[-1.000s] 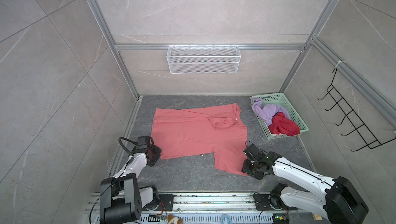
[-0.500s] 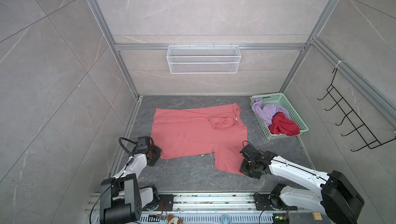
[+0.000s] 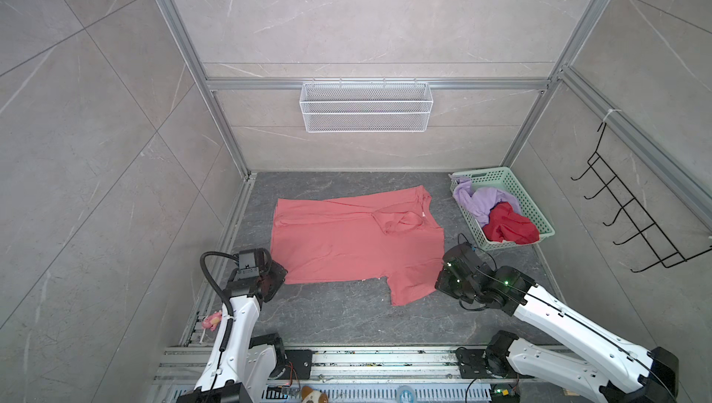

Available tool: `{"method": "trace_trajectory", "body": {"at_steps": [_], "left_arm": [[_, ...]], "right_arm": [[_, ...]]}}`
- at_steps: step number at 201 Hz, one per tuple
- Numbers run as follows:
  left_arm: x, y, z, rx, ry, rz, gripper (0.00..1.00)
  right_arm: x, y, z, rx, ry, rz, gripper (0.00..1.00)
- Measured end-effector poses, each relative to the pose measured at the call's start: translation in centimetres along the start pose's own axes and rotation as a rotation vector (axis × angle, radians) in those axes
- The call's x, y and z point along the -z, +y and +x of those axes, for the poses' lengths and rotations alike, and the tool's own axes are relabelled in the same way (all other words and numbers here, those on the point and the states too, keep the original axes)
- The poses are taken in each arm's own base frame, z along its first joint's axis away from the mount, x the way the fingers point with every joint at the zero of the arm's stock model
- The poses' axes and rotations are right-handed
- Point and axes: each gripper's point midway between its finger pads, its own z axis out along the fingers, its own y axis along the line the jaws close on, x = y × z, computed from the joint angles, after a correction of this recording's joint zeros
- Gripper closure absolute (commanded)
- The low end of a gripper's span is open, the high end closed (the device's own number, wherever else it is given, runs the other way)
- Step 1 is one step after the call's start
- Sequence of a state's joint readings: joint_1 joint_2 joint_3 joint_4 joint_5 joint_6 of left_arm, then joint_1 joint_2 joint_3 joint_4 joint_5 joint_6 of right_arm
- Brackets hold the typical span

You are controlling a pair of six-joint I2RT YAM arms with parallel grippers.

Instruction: Fold and stack the t-shirts

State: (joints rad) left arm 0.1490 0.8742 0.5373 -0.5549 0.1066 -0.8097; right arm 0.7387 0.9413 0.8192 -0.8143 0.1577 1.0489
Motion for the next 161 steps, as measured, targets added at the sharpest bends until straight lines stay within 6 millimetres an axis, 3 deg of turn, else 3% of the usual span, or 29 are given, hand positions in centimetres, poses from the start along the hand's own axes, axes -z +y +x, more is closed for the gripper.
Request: {"method": "trace_trajectory", "body": {"at_steps": [29,76,101,133,161], "left_arm": [[0.6,-1.8,-1.5,-0.018,-0.016,0.022,1.00],[-1.4,-4.4,-3.4,-0.033,0.027,0.030,1.00],[-2.1,-6.2,-4.8,-0.037,0.032,0.054,1.00],[-3.1,-8.1,-6.8,-0.048,0.018,0.070,1.00],[-4.8,-9.5,-8.2,-0.060,0.034,0.070,1.00]], "right_arm": [[1.2,3.4,-3.6,0.067,-0.110,-0.038,1.00],[-0.1,9.6,-9.3,0.211,-0.252,-0.026,1.00],[-0.2,11.9,-12.6,0.240,-0.317,-0.025,1.00],[-0.9,12.2,-17.0,0.208,-0.378,0.001,1.00],[-3.6,10.8,-19.9,0.162,-0.369,0.044,1.00]]}}
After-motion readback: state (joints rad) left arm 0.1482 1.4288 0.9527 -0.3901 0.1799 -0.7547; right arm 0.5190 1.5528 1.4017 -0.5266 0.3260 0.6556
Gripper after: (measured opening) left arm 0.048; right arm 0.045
